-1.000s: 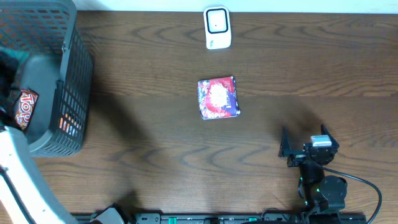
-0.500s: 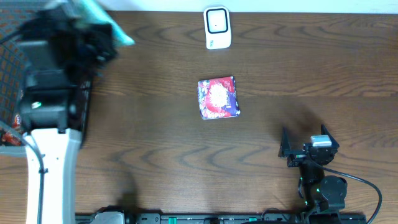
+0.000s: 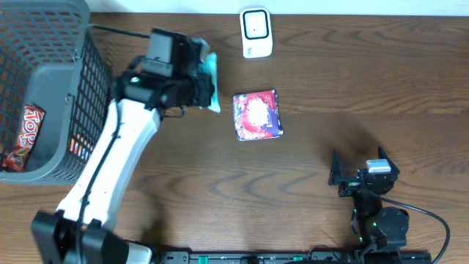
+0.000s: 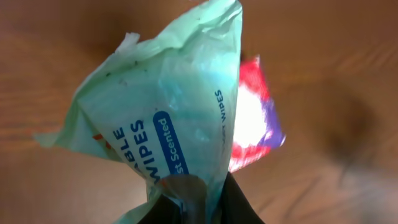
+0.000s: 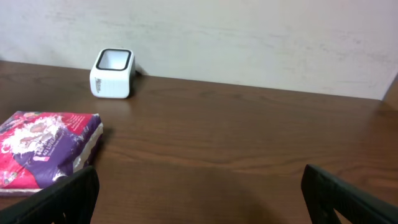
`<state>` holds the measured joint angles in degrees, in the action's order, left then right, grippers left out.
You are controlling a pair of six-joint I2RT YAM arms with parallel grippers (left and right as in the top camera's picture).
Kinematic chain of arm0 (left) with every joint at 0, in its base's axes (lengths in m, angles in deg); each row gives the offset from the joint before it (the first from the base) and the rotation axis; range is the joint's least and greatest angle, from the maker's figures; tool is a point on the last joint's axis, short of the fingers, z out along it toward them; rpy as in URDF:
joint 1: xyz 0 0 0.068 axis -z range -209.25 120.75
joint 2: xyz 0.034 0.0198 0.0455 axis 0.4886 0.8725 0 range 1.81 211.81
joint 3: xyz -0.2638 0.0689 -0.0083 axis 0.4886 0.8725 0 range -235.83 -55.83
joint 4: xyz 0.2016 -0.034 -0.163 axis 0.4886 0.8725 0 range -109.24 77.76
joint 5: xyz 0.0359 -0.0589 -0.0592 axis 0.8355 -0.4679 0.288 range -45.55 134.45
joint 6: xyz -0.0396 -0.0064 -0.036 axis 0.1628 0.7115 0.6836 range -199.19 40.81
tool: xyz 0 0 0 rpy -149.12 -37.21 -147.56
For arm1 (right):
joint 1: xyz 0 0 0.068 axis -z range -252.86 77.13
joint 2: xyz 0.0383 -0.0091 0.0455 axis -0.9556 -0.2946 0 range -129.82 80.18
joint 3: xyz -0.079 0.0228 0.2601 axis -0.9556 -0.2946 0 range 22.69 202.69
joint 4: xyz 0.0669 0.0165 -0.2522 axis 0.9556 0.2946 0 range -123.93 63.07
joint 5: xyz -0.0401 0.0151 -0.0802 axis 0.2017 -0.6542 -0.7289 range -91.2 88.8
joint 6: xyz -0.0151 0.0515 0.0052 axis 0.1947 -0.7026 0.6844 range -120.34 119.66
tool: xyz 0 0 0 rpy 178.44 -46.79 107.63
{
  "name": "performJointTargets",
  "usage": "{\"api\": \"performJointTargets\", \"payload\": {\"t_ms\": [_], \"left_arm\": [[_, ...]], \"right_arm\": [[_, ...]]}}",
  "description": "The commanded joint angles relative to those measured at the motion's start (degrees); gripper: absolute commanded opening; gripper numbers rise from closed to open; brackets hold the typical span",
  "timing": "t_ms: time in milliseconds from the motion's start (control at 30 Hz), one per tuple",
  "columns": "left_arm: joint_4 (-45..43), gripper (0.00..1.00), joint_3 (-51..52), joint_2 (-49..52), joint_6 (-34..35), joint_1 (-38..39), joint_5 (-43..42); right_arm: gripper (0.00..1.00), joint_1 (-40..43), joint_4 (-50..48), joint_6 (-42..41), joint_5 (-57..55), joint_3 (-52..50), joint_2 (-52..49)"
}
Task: Scan the item barcode
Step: 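Carry the green wipes pack out and set it beside the pink bag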
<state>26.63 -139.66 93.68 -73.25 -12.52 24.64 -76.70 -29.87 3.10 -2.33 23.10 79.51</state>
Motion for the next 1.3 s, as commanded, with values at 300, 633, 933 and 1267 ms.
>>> {"api": "performJointTargets", "payload": {"t_ms": [300,633,933,1267], "left_arm": [[5.1,0.07,-0.8,13.0,-5.9,2.3,-0.3],[4.9,0.08,-0.8,22.6,-0.7,2.4,-0.3],[1.4,0.07,-0.8,28.2,3.0,2.8,-0.8],[-5.4,0.07,-0.8,28.2,2.9,6.6,-0.7]], "right_arm": [[0.99,0.0,0.2,0.5,-0.5,-0.1,0.4],[0.99,0.0,0.2,0.5,-0.5,-0.1,0.4],[0.99,0.0,0.2,0.5,-0.5,-0.1,0.4],[0.99,0.0,0.2,0.5,-0.5,-0.1,0.4]]}}
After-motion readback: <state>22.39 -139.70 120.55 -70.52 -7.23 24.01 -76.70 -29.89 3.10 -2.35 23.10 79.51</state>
